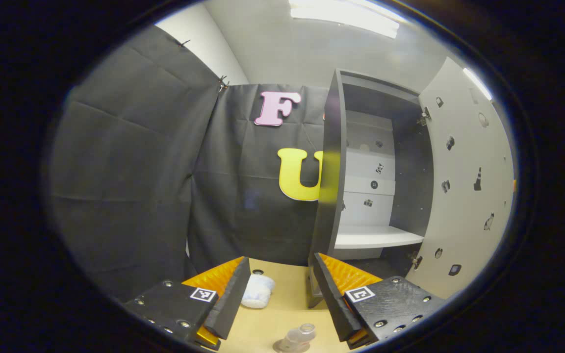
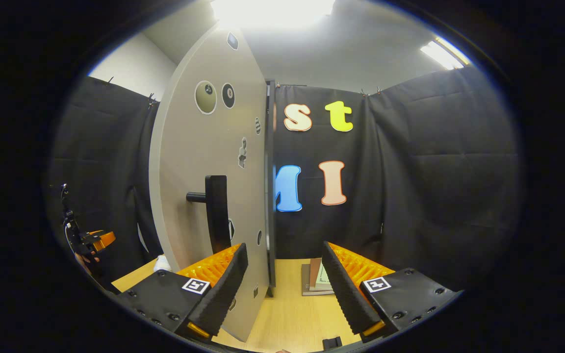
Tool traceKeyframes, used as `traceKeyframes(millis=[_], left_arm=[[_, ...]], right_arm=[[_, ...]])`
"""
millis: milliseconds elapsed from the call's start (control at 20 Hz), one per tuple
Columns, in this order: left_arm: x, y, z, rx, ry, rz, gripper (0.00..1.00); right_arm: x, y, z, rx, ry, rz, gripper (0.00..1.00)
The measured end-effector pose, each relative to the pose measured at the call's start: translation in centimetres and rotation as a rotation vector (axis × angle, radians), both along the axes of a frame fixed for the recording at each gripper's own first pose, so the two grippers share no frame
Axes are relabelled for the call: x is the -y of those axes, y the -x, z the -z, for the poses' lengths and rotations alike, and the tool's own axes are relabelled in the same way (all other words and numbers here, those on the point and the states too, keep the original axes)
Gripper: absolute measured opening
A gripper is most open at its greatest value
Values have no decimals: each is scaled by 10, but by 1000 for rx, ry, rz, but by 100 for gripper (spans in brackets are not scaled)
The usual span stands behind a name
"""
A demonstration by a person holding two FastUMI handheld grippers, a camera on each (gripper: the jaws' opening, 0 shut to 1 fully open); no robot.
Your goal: Open the cabinet door with the right hand, grasp the bottle in the cabinet with the left hand and place it on the coaster, then close the cabinet door with the right hand.
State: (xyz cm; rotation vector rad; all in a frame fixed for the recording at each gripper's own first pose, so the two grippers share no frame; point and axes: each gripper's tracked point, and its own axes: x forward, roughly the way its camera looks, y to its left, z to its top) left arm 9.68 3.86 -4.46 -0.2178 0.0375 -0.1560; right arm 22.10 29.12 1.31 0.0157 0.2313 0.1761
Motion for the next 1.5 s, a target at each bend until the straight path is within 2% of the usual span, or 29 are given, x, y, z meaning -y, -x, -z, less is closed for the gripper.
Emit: traceKeyframes(millis=[450, 550, 1050, 1200, 1500], left_arm=[[-32, -14, 11, -18, -9, -19, 80], [-37, -16, 13, -18, -7, -22, 78], [-55, -34, 30, -13, -46, -5, 80], [-69, -39, 38, -25, -52, -17, 80], [-111, -40, 60, -53, -68, -51, 78]], right_arm=[[-71, -4, 2, -10, -69, -149, 98], [-84, -6, 3, -14, -78, -175, 98], [-161, -28, 11, -31, -112, -292, 98], [-178, -43, 18, -28, -93, -295, 98], [-209, -75, 27, 4, -72, -245, 98]])
